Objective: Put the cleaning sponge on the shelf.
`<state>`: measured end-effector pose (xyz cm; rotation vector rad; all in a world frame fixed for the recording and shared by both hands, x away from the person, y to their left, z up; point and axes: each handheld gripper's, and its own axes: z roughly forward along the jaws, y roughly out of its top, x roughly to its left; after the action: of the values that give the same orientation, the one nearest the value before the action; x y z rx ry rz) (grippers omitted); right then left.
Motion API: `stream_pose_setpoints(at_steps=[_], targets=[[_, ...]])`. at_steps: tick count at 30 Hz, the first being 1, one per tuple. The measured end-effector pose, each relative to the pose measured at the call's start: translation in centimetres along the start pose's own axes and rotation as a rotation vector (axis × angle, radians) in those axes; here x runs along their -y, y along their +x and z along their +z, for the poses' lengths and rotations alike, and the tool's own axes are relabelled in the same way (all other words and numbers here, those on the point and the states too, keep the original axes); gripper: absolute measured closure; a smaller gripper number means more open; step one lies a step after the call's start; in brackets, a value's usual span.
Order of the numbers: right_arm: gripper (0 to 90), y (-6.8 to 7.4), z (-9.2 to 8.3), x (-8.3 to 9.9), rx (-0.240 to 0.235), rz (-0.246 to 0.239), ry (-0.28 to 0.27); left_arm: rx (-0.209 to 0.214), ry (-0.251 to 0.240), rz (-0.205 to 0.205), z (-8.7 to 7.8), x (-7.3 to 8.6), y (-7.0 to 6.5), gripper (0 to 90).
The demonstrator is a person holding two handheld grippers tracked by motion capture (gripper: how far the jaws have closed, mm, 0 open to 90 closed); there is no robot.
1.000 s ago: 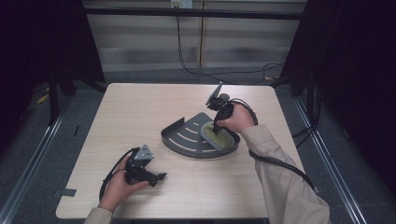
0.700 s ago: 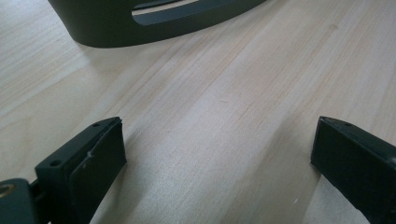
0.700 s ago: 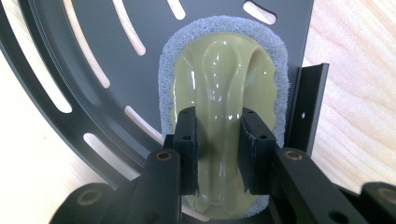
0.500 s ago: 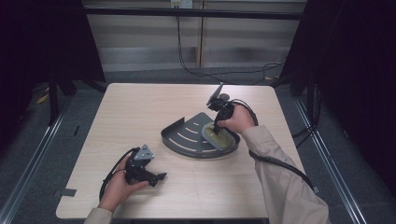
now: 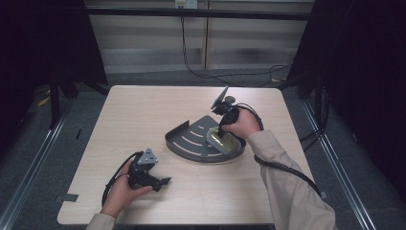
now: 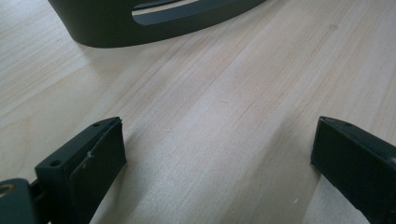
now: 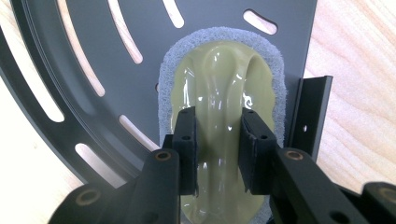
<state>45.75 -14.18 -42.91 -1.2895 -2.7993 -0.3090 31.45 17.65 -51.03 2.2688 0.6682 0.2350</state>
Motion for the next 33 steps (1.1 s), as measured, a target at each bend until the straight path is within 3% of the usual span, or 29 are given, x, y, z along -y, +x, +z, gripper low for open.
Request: stream_pose_setpoints(at_steps=[21, 31, 33], targets=[[66.3, -0.13, 0.26, 0.32, 0.016, -0.012, -0.019, 0.000, 0.002, 0.003, 0.00, 0.00, 0.01, 2.5], [54.8, -0.23, -0.44, 0.49, 0.035, -0.015, -0.041, 0.000, 0.000, 0.000, 0.00, 0.00, 0.00, 2.5], [48.8, -0.17, -0.61, 0.53, 0.046, -0.013, -0.048, 0.000, 0.000, 0.000, 0.00, 0.00, 0.00, 2.5]])
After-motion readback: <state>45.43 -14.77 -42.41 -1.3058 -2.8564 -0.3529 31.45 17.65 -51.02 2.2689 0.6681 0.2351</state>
